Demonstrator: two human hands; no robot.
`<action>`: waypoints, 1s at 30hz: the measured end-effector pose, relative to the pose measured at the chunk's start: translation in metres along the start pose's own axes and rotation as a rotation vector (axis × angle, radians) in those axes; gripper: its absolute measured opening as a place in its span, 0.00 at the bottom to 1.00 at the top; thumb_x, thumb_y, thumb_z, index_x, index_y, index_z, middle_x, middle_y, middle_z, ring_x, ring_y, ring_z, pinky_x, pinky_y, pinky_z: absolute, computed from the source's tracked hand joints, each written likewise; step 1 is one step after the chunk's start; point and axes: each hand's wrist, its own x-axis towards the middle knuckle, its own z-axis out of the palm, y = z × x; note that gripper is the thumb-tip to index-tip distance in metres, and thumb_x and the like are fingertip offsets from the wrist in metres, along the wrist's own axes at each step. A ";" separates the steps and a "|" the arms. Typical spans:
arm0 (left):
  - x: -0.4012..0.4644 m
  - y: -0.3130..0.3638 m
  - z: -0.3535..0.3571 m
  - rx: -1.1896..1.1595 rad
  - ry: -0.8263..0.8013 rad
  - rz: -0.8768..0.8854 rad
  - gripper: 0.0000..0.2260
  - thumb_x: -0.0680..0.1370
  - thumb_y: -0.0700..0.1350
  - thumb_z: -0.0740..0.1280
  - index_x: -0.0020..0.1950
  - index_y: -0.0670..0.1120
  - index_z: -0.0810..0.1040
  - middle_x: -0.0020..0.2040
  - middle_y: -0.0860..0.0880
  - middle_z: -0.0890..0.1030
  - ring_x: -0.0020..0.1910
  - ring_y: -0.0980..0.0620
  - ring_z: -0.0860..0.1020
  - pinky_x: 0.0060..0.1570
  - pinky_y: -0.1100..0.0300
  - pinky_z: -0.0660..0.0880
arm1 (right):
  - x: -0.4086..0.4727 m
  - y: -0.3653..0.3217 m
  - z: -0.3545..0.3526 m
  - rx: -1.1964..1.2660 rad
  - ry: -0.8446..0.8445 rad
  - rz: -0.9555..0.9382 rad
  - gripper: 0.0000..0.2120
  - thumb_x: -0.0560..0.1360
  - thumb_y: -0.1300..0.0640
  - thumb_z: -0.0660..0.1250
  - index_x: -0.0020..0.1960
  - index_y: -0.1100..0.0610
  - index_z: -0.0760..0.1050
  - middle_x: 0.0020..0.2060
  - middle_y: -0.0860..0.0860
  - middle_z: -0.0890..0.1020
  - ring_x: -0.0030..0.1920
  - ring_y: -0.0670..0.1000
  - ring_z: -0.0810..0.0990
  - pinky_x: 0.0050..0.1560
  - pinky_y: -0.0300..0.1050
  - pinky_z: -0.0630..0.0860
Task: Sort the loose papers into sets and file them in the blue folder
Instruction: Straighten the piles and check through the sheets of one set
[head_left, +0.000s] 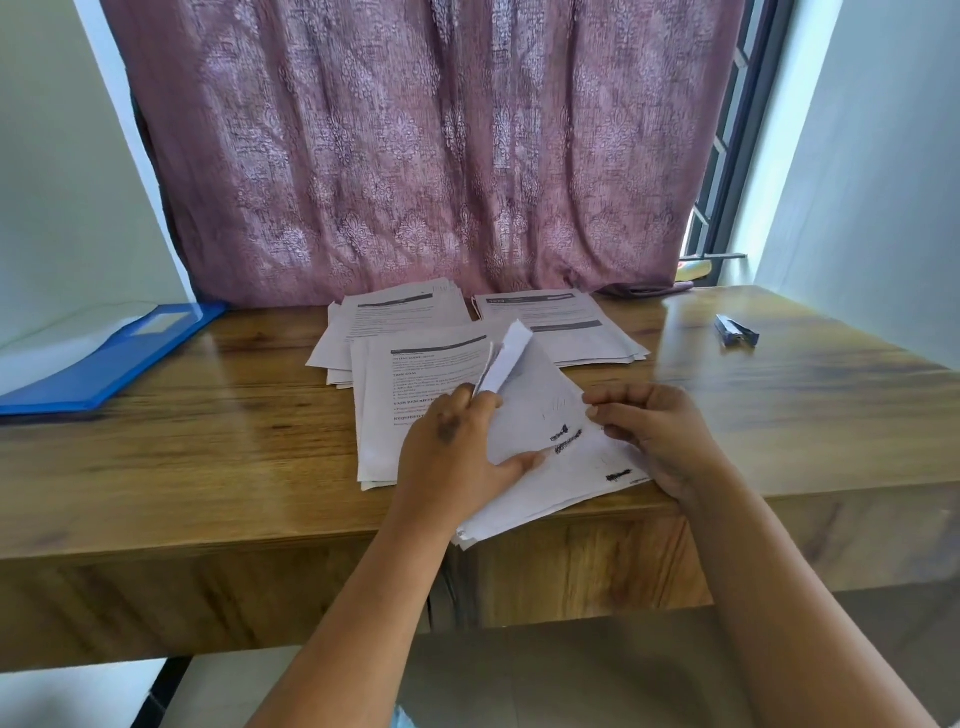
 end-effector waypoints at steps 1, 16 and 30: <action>-0.001 -0.001 0.000 -0.009 -0.006 0.008 0.31 0.70 0.70 0.66 0.65 0.51 0.73 0.58 0.52 0.76 0.55 0.52 0.75 0.44 0.66 0.68 | 0.000 0.000 -0.001 0.050 0.002 0.004 0.08 0.70 0.72 0.70 0.44 0.62 0.83 0.37 0.54 0.83 0.36 0.46 0.78 0.37 0.32 0.76; -0.002 -0.006 0.006 -0.197 0.264 0.106 0.23 0.79 0.37 0.65 0.73 0.47 0.65 0.58 0.43 0.81 0.43 0.50 0.83 0.43 0.64 0.79 | 0.003 0.006 0.006 -0.346 0.150 0.034 0.12 0.67 0.62 0.68 0.46 0.48 0.81 0.35 0.53 0.82 0.36 0.51 0.81 0.44 0.56 0.83; -0.006 -0.002 0.000 -0.092 -0.037 0.043 0.21 0.78 0.57 0.66 0.67 0.49 0.74 0.63 0.51 0.76 0.57 0.51 0.77 0.49 0.67 0.68 | 0.010 0.015 0.001 -0.602 0.391 -0.079 0.07 0.69 0.63 0.67 0.42 0.53 0.81 0.43 0.47 0.82 0.44 0.48 0.78 0.38 0.28 0.66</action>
